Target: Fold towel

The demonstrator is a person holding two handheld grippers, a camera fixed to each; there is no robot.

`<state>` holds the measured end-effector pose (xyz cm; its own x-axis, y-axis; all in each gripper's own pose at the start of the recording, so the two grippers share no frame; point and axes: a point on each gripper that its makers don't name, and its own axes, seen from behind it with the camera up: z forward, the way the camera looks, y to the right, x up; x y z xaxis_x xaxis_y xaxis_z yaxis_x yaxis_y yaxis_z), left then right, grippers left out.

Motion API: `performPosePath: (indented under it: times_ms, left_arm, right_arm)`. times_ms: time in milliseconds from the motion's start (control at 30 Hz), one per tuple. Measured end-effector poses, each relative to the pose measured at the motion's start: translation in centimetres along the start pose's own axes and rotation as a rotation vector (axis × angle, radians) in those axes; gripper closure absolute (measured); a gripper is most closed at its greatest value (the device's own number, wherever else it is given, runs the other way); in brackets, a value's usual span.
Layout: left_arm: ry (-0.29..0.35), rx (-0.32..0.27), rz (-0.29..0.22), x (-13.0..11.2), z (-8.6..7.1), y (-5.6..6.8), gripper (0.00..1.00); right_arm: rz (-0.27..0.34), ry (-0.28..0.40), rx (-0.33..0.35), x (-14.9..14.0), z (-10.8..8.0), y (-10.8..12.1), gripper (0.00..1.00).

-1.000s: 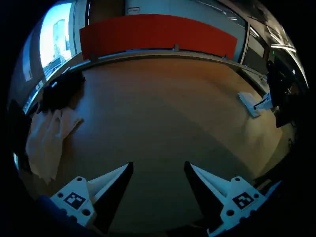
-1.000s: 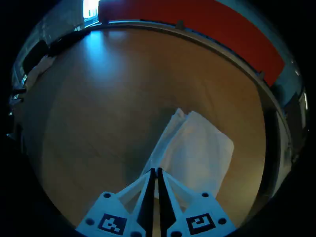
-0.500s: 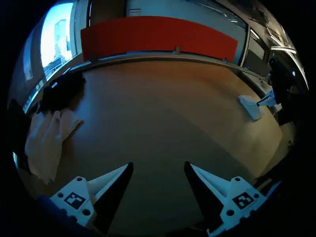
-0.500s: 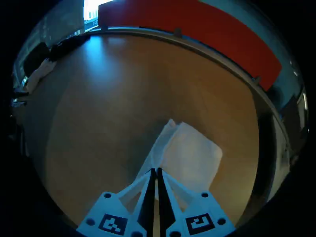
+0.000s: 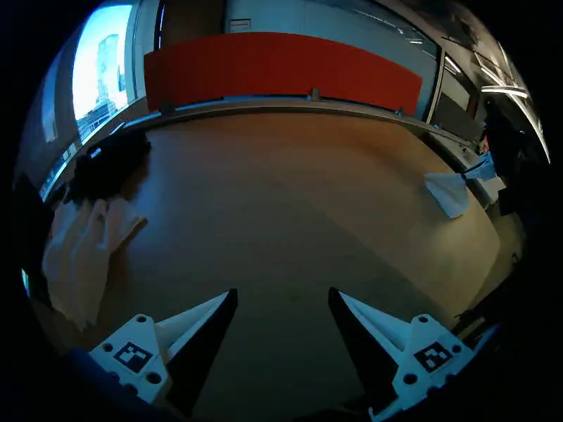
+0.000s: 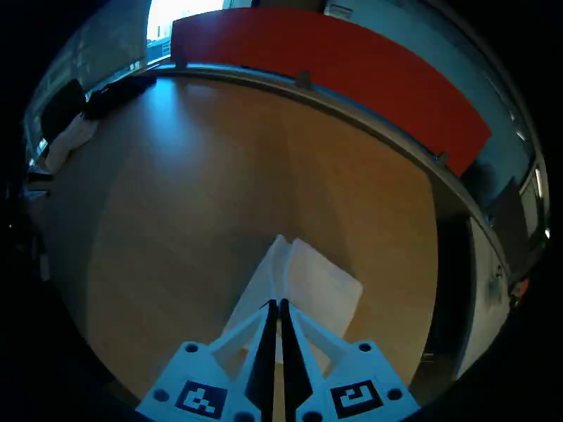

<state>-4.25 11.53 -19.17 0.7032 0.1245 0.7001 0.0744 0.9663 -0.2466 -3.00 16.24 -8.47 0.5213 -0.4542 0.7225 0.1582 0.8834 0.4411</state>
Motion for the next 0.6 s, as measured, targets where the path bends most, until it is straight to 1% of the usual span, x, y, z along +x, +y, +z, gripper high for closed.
performPosePath:
  times_ms: [400,500,600]
  left_arm:
    - [-0.005,0.01,0.003,-0.3,-0.5,-0.5,0.04]
    - [-0.007,0.011,0.006,-0.4,-0.6,-0.6,0.04]
    - [-0.009,0.013,0.007,-0.5,-0.7,-0.7,0.04]
  right_arm:
    - [-0.004,-0.031,0.015,-1.5,0.8,-1.4,0.95]
    - [-0.001,-0.042,0.025,-2.0,1.1,-2.0,0.93]
    - [0.0,-0.049,0.038,-2.3,1.2,-2.5,0.88]
